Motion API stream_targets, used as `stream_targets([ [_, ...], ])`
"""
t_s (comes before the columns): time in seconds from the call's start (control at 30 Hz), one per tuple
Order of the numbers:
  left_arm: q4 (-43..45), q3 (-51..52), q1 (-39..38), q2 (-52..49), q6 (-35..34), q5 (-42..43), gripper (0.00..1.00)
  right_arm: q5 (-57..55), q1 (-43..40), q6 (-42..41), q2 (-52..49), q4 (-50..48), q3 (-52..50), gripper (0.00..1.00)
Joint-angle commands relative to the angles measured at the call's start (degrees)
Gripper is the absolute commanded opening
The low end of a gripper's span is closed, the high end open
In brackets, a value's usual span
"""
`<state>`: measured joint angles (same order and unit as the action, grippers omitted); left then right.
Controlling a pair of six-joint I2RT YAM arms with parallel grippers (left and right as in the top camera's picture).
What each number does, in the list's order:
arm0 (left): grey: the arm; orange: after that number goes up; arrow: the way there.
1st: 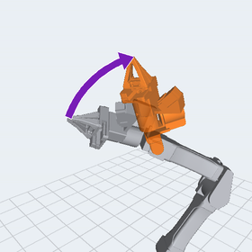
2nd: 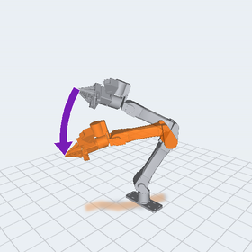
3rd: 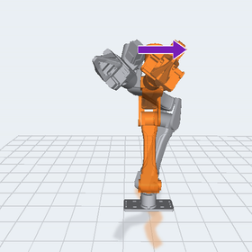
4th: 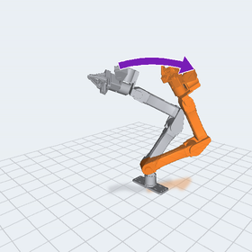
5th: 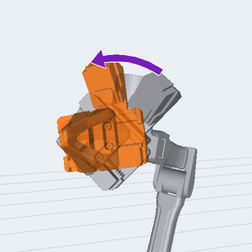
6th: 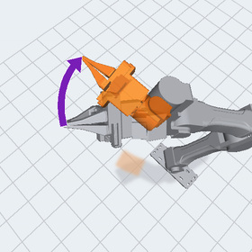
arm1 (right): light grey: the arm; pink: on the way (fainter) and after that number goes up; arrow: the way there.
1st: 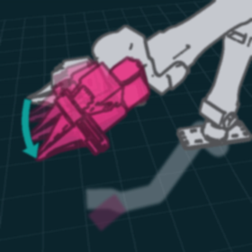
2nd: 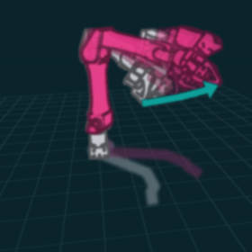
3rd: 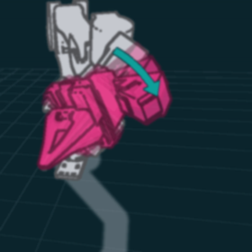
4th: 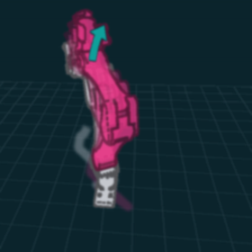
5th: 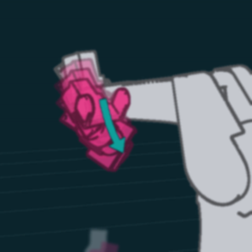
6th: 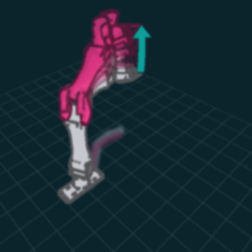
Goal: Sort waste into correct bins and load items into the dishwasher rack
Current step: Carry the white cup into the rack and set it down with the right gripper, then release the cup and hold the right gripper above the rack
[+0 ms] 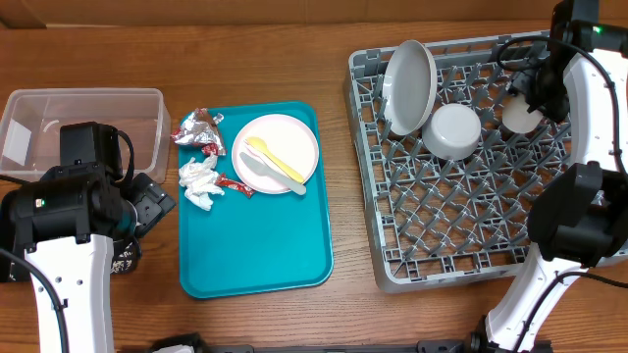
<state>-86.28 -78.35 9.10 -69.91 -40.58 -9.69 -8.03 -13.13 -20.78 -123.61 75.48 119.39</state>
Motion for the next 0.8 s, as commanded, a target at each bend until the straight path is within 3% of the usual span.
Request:
stream_targets([
  [0.0, 0.00, 0.20, 0.26, 0.15, -1.25, -0.81, 1.00, 1.70, -0.07, -0.22, -0.07, 1.44, 0.13, 0.95],
  [0.03, 0.00, 0.20, 0.24, 0.15, -1.25, -0.81, 1.00, 1.68, -0.07, -0.22, -0.07, 1.95, 0.39, 1.00],
  [0.4, 0.00, 0.20, 0.24, 0.15, -1.25, -0.81, 1.00, 1.73, -0.13, -0.50, 1.77, 12.85, 14.43, 1.00],
  [0.6, 0.00, 0.20, 0.24, 0.15, -1.25, -0.81, 1.00, 6.05, -0.02, -0.66, 6.97, 21.14, 26.21, 1.00],
  [0.77, 0.00, 0.20, 0.26, 0.15, -1.22, -0.81, 1.00, 6.01, -0.02, -0.46, 13.73, 21.57, 26.93, 1.00],
])
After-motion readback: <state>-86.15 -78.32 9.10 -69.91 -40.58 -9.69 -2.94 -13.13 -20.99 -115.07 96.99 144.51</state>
